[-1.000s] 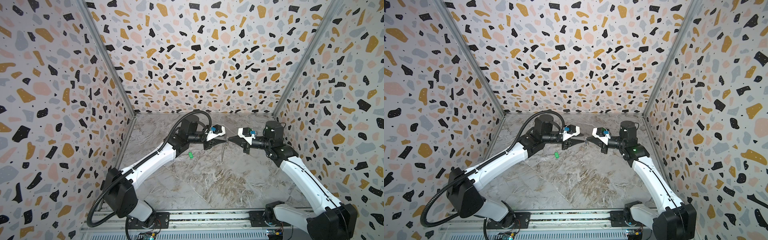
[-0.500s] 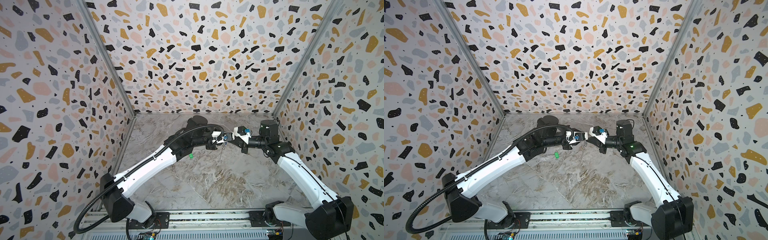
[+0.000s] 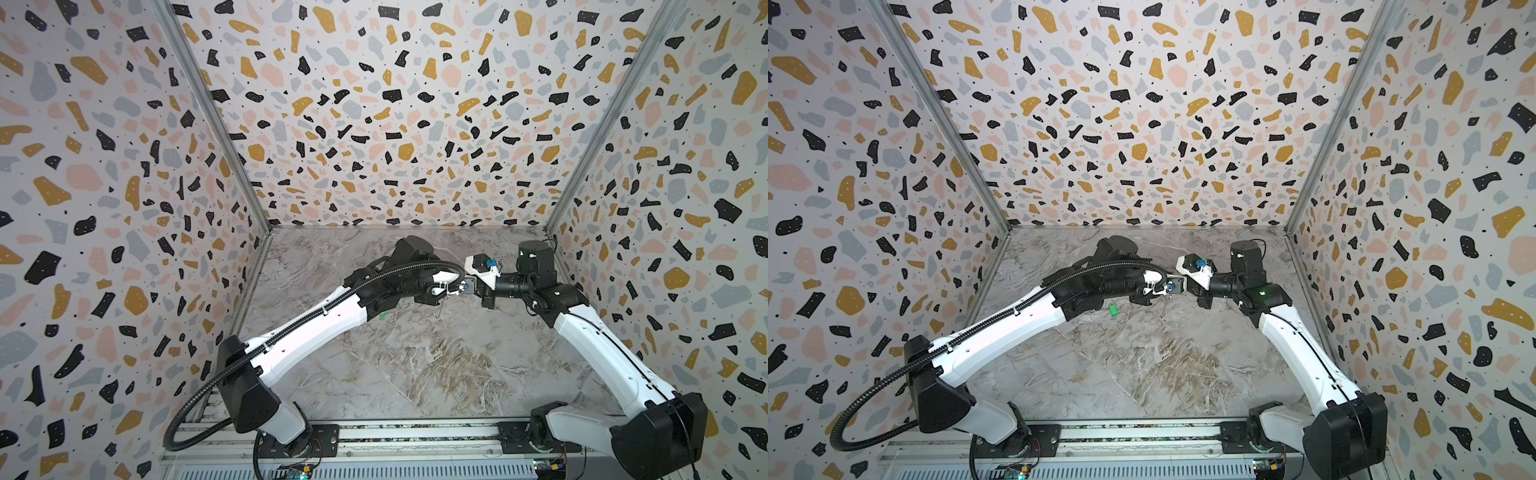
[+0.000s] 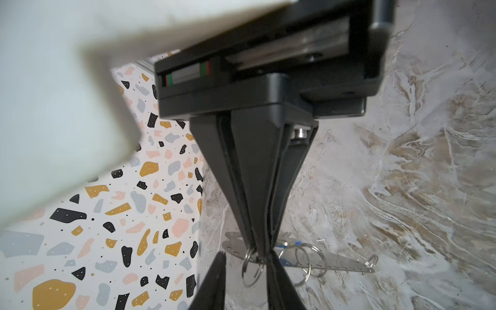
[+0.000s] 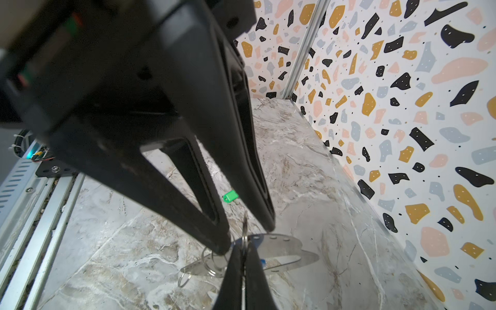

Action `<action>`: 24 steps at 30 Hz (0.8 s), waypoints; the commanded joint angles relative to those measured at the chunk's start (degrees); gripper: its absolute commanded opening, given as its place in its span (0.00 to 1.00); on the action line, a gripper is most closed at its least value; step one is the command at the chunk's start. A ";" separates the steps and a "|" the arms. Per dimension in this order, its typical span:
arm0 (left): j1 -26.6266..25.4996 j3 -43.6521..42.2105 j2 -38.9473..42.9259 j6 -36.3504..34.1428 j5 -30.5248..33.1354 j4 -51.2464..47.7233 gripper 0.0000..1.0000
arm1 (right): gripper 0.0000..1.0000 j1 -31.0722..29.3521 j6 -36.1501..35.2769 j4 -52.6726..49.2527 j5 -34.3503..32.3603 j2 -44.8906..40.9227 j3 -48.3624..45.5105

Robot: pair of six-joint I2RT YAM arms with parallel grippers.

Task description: Remove the keys from the keyring

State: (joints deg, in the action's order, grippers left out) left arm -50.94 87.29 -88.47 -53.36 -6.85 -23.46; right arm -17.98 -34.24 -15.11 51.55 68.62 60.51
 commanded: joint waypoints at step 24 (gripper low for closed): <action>-1.06 2.22 -0.92 1.87 2.78 0.50 0.00 | 0.07 0.04 0.40 5.70 2.84 -4.60 0.13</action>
State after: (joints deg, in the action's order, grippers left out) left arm -52.21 88.77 -89.71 -52.69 -2.68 -23.79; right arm -17.85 -34.79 -13.96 50.33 67.29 60.23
